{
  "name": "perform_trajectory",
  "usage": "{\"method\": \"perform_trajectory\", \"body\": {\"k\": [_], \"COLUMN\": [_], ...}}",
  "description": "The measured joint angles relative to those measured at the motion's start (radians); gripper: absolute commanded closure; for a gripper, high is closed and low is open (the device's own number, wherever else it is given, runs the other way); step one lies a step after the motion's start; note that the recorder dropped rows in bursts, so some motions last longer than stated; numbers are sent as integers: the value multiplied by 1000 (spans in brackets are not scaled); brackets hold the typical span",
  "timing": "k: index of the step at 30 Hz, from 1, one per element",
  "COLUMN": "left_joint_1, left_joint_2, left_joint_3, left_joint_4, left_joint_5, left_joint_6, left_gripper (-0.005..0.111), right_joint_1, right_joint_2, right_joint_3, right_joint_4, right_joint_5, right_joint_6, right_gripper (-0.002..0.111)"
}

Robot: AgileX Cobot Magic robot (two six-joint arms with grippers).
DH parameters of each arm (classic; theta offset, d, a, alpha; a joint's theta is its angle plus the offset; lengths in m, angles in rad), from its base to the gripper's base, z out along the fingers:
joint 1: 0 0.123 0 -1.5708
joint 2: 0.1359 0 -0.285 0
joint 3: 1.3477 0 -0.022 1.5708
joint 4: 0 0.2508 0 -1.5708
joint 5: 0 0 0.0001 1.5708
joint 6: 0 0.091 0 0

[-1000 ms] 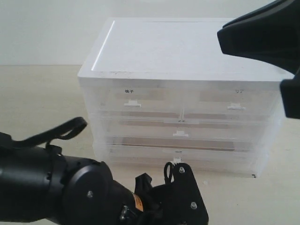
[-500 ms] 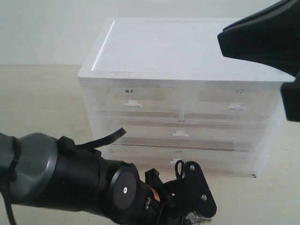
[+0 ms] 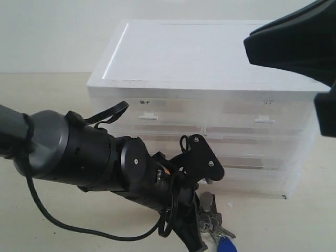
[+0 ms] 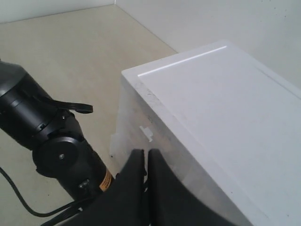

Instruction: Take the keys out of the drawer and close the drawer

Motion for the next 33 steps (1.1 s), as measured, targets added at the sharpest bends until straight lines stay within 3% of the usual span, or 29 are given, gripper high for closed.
{"method": "perform_trajectory", "body": {"k": [7, 14, 19, 33], "left_joint_1": [-4, -85, -95, -95], "left_joint_2": [-42, -58, 3, 33], "left_joint_3": [0, -2, -2, -77], "left_joint_4": [0, 0, 0, 0], "left_joint_5": [81, 145, 151, -79], "left_joint_6": [0, 35, 42, 46], "left_gripper": [102, 102, 102, 102], "right_joint_1": [0, 0, 0, 0], "right_joint_2": [0, 0, 0, 0], "right_joint_3": [0, 0, 0, 0], "right_joint_4": [0, 0, 0, 0], "right_joint_5": [2, 4, 4, 5], "right_joint_6": [0, 0, 0, 0], "right_gripper": [108, 108, 108, 108]}}
